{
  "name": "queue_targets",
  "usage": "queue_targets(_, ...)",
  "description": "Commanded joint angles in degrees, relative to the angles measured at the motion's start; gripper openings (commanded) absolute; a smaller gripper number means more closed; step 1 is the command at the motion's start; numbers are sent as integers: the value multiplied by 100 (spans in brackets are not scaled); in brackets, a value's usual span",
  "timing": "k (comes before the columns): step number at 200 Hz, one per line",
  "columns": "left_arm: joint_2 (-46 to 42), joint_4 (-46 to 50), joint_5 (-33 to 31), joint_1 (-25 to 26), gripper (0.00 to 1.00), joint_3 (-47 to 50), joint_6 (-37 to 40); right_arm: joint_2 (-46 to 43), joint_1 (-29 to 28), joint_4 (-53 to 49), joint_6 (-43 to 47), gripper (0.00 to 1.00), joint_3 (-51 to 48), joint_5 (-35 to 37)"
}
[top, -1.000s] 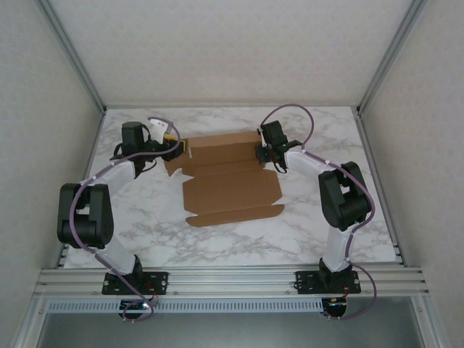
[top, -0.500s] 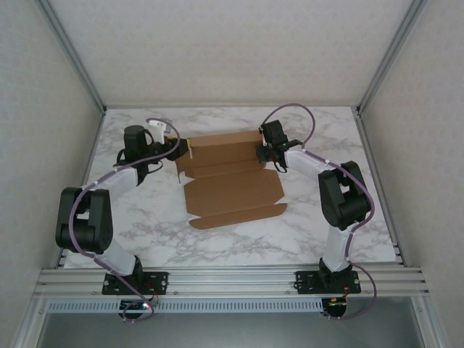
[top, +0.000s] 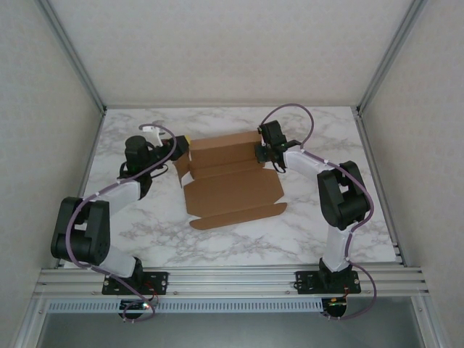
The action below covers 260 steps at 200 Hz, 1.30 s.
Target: Fold the paper box
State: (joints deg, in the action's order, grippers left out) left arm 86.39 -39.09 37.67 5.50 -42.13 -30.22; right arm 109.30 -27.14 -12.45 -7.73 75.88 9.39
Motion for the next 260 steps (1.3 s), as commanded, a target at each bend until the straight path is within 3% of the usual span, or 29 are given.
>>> queue_targets(1, -72, -488, -322, 234, 44, 104, -584, 313, -125, -490, -127, 13, -115, -43)
queue_targets(74, 463, -1761, -833, 859, 44, 467, -1765, 347, -173, -558, -207, 13, -66, -47)
queue_targets(133, -89, -848, -1352, 851, 45, 710, -808, 260, -175, -532, -194, 12, -182, 30)
queue_targets(176, -211, -1405, -1289, 804, 44, 1495, -1168, 150, -246, -274, -152, 11, -433, 93)
queue_targets(206, -299, -1583, -1318, 813, 44, 1768, -1284, 111, -452, -75, -24, 11, -601, 572)
queue_targets(228, -588, -1233, -1480, 780, 45, 1766, -995, 138, -475, 13, -30, 10, -717, 720)
queue_targets(260, -1379, -295, -1922, 599, 54, 1518, -431, 176, -479, -35, -27, 10, -717, 755)
